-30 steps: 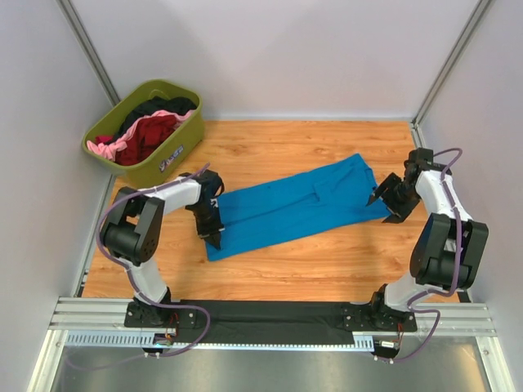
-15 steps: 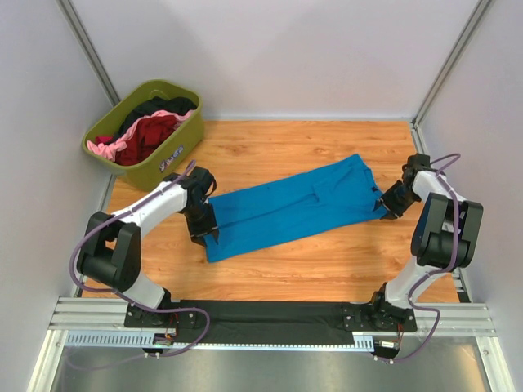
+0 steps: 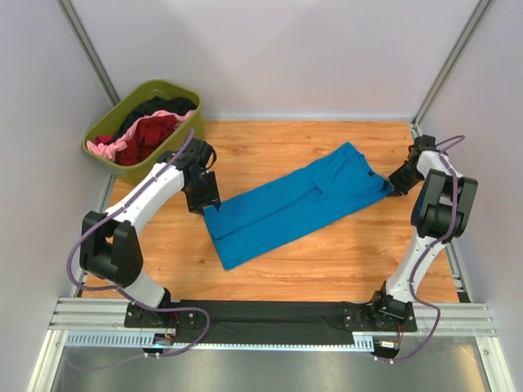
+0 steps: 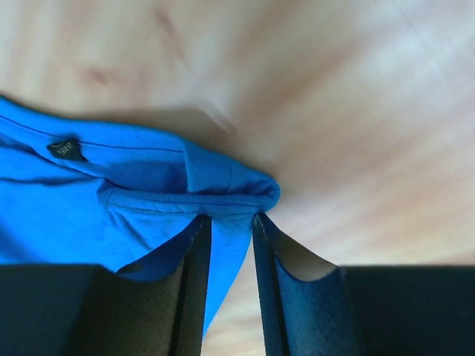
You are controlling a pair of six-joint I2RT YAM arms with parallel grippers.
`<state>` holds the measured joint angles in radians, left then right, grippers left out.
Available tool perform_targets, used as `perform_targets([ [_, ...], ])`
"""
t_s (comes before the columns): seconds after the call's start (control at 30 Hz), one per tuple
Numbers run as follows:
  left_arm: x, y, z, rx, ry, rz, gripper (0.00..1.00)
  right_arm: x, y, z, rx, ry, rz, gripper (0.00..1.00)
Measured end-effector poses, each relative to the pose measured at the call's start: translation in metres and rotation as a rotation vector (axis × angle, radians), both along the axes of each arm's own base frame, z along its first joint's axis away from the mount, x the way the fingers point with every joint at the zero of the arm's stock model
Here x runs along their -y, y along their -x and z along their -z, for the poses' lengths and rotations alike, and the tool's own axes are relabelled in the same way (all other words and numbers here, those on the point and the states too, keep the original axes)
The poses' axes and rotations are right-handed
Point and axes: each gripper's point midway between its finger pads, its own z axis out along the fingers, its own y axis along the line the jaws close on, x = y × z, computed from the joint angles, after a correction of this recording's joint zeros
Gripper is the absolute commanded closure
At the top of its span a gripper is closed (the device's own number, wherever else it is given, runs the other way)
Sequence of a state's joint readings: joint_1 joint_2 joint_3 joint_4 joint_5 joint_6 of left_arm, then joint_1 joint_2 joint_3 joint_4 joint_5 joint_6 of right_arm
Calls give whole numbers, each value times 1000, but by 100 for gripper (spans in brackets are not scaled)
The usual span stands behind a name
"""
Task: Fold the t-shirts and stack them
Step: Fold the tshirt
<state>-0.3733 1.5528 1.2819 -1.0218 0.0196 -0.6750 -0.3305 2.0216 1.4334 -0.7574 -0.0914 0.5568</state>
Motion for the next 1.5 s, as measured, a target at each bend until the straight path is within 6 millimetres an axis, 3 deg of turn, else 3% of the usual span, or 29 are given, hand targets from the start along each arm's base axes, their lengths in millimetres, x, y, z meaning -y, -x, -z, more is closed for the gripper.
perform_targets([
  [0.1,-6,-16,8,-3,-17,-11,43,7,-38,-2,62,-14,-10,69],
  [0.33,-26,-58,48,-33,-77,24,42,17,-161,-14,325,-88,-101,63],
  [0.4,-27,-57,63,-65,-88,56,41,13,-174,-15,359,-107,-135,61],
  [0.5,-20,-49,77,-98,-44,110,40,2,-165,-15,345,-141,-157,57],
  [0.6,-8,-41,82,-118,33,154,39,-13,-134,-19,299,-180,-163,54],
  [0.87,19,-29,85,-117,182,289,39,-44,-58,-62,279,-228,-161,45],
  [1.0,20,-6,96,-178,218,318,41,-53,-38,-85,306,-229,-172,43],
  [1.17,24,-2,98,-184,242,338,43,-63,-15,-102,322,-236,-195,43],
  [1.4,26,2,100,-190,259,344,52,-73,11,-106,299,-253,-214,43],
  [1.5,27,4,101,-192,265,347,62,-75,17,-104,291,-254,-219,43],
])
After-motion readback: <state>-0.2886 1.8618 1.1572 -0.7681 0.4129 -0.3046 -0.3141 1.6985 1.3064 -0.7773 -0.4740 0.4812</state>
